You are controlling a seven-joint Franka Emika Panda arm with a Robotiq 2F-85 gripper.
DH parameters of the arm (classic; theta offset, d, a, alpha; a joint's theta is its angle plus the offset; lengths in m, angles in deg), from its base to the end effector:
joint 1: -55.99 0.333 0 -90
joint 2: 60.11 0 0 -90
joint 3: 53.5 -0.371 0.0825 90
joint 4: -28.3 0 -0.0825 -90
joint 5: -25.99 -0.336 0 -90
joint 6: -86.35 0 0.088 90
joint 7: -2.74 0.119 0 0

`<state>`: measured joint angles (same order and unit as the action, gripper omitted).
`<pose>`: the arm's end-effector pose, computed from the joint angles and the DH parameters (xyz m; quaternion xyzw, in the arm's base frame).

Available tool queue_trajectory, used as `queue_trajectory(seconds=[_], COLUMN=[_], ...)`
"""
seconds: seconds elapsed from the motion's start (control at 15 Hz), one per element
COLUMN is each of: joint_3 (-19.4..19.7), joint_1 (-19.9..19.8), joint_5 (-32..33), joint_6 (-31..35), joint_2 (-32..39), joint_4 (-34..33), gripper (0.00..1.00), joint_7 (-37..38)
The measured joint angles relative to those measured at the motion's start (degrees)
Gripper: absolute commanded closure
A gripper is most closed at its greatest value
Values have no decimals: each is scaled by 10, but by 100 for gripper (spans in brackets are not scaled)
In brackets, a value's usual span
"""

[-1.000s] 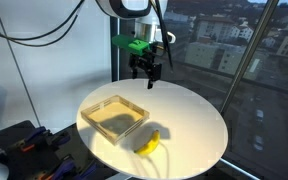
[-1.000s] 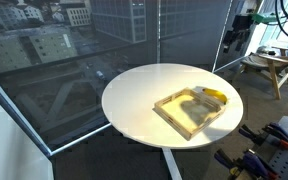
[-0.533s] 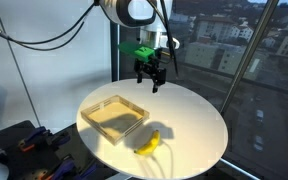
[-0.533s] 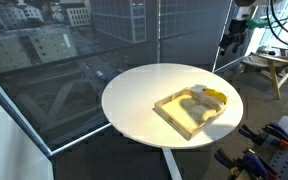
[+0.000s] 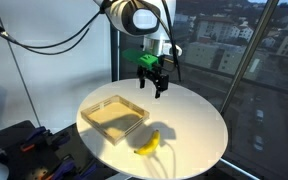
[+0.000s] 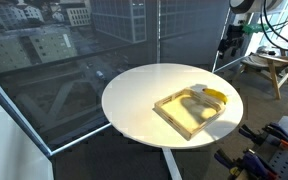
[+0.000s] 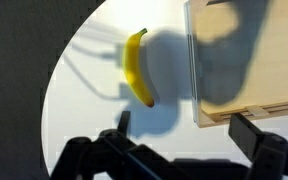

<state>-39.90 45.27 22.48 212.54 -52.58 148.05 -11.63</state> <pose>0.4886 -0.2133 0.4333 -0.9945 0.1040 0.0040 0.0111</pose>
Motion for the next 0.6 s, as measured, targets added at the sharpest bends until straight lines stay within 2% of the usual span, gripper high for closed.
queue_trajectory(seconds=[0.6], joint_3=[-7], joint_1=[-13], joint_5=[0], joint_6=[26], joint_2=[38], joint_4=[-1], gripper=[0], joint_7=[-1])
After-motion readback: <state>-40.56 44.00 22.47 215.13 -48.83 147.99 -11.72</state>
